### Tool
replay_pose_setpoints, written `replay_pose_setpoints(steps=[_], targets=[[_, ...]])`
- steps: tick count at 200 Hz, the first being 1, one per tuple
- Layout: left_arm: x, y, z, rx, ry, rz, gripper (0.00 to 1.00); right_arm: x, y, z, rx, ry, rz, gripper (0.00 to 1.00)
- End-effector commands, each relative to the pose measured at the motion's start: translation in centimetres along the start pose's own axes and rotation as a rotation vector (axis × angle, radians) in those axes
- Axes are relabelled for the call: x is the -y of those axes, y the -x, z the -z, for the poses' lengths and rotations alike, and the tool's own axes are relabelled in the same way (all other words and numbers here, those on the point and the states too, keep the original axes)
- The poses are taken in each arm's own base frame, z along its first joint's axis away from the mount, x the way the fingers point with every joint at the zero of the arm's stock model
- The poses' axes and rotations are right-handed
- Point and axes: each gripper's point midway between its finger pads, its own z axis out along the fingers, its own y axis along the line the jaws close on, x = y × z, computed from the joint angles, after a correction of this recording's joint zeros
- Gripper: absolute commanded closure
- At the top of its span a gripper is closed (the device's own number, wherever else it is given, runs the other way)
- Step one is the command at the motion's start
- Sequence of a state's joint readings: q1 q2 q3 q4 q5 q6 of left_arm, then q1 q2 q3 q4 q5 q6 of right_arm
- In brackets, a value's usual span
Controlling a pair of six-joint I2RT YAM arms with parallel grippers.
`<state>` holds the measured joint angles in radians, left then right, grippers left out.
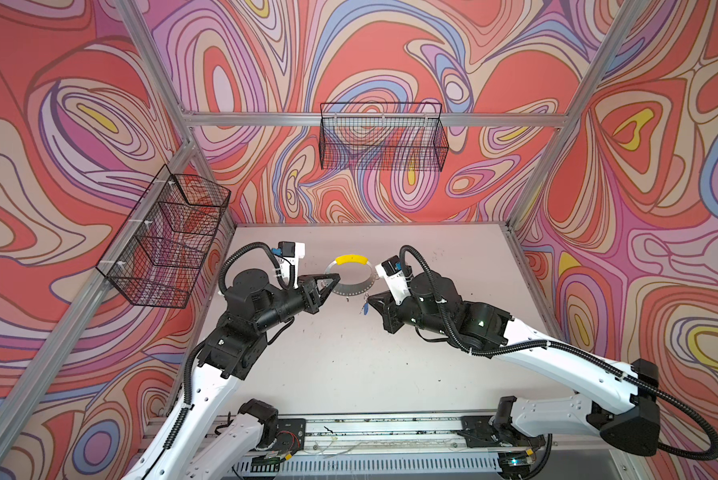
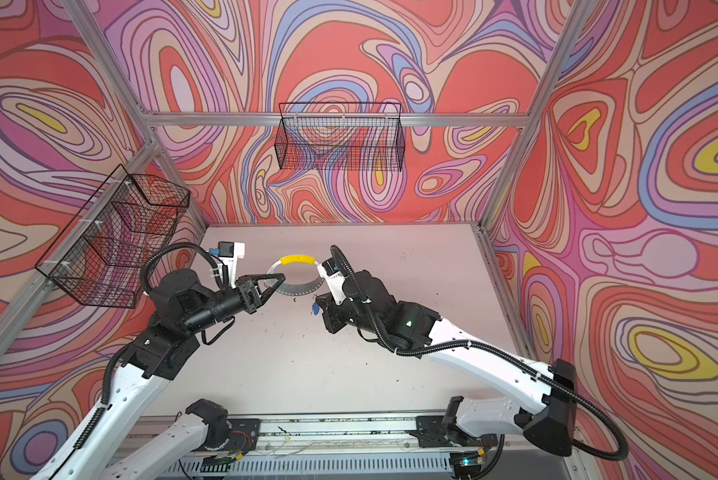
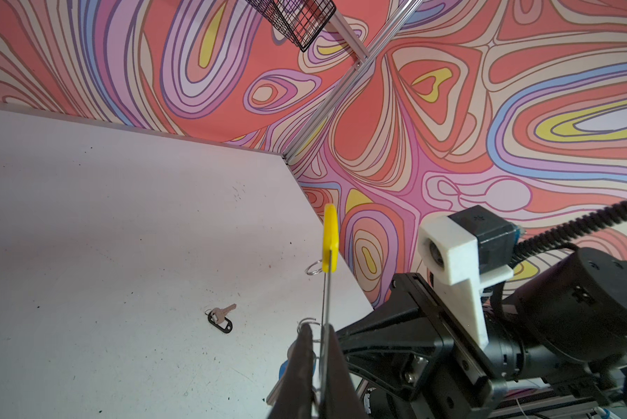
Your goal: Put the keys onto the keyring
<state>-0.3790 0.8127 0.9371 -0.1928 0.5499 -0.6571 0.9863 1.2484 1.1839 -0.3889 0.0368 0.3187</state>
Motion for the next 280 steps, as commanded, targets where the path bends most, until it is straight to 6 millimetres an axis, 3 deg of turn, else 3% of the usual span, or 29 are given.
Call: replay_pose_setpoints(steps=[1,74,122,148,186,215,246,261,280], targets=[[0.7,-0.1,0.2,0.005,-0.037,-0.020,1.00,0.8,-0.6,-0.2,-0.008,-0.017,-0.023,1.00],[1.9,0.1,0.5,-0.003,-0.172,0.027,1.00,1.7,-0.9,0.6,0.000,-0.032,-0.027,1.00],[0.8,1.4,1.2,0.033,-0.268,0.122,1.00,1.2,-0.5,2.0,0.022,-0.002,-0.033,1.00],[0.7,1.9,1.1,0.007,-0.343,0.146,1.00,1.8,0.8,4.1,0.036,-0.054,-0.016,1.00],[2.2,0.9,1.1,-0.103,-0.436,0.070,1.00,4.0,2.5,7.4,0.037,-0.216,0.046,1.00],[3.3,-0.3,1.5,-0.209,-0.528,-0.004,1.00,3.6,5.4,8.6,0.062,-0.229,0.117,1.00],[2.9,-2.0,1.6,-0.301,-0.546,-0.029,1.00,2.7,9.4,10.6,0.120,-0.203,0.153,1.00],[2.5,-2.9,1.9,-0.314,-0.517,-0.065,1.00,2.4,10.1,11.0,0.126,-0.190,0.164,1.00],[2.8,-3.8,2.6,-0.330,-0.532,-0.089,1.00,2.3,9.5,10.1,0.089,-0.176,0.168,1.00]])
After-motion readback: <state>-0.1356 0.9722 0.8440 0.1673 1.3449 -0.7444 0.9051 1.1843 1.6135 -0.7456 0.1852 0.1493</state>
